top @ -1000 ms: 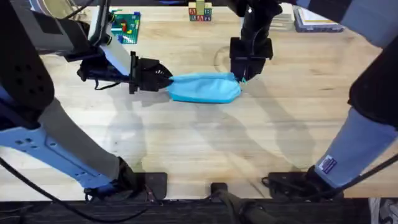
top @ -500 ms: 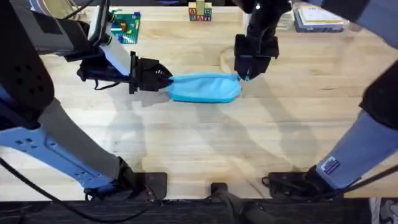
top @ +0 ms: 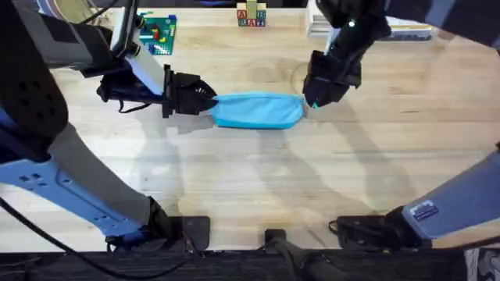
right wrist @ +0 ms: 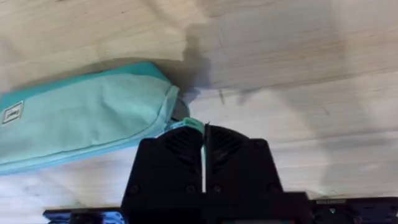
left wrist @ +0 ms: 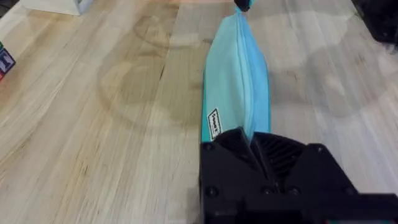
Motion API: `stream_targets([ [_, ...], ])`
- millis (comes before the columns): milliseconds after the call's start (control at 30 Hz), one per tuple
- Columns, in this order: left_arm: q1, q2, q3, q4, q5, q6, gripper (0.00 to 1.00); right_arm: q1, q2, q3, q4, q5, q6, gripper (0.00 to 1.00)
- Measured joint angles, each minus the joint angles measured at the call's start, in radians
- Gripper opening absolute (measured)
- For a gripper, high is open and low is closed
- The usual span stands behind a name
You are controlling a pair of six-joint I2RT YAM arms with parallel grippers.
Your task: Unzip the bag, pick up the pens from the table one at a time and place them inside, then zip the bag closed.
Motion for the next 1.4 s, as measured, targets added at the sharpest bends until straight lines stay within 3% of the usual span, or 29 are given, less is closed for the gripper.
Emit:
stream_targets([
  [500, -0.002, 0.0, 0.0, -0.001, 0.003, 0.0, 0.042, -0.136, -0.013, -0.162, 0.137, -0.165, -0.062, 0.034],
  [767, -0.002, 0.0, 0.0, -0.003, 0.003, 0.0, 0.042, -0.168, -0.013, -0.178, 0.146, -0.193, -0.124, 0.034],
  [1067, 0.001, 0.0, 0.0, -0.003, -0.006, 0.0, 0.042, -0.278, -0.09, -0.21, 0.087, 0.009, -0.182, 0.033],
  [1400, 0.001, 0.0, 0.0, -0.003, -0.008, 0.0, 0.042, -0.311, -0.318, -0.21, 0.024, 0.058, -0.288, 0.041],
])
